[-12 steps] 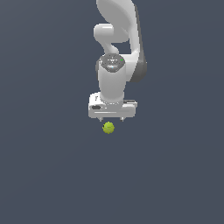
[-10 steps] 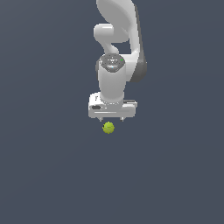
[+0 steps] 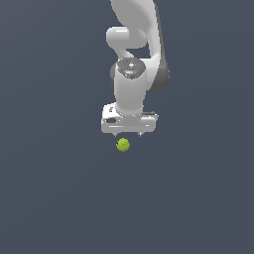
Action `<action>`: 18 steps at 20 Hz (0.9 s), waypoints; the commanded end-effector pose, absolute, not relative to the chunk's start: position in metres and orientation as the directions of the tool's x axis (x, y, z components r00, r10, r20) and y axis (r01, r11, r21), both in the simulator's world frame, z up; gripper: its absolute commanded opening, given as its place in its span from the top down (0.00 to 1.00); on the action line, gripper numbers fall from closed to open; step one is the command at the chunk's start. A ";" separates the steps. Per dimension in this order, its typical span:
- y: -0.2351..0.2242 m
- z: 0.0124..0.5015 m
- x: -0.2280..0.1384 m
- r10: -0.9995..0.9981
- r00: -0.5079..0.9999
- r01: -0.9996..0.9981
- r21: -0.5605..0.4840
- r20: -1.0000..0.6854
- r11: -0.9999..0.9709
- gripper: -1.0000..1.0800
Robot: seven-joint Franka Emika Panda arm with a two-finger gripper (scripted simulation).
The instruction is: Pick up the object and move it to a goal position.
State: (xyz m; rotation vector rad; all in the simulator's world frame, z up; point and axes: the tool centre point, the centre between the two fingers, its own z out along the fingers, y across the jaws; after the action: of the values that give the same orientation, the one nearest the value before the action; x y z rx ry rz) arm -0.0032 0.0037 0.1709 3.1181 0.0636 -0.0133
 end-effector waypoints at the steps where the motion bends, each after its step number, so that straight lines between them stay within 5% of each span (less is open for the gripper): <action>1: 0.003 0.171 -0.003 0.040 0.999 0.041 0.023 -0.010 -0.999 0.04; 18: -0.005 0.144 -0.012 0.197 0.980 0.197 0.016 -0.010 -0.980 0.04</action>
State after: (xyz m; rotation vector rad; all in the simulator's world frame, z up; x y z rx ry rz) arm -0.0104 -0.0036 0.1490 3.1119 0.2678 -0.0126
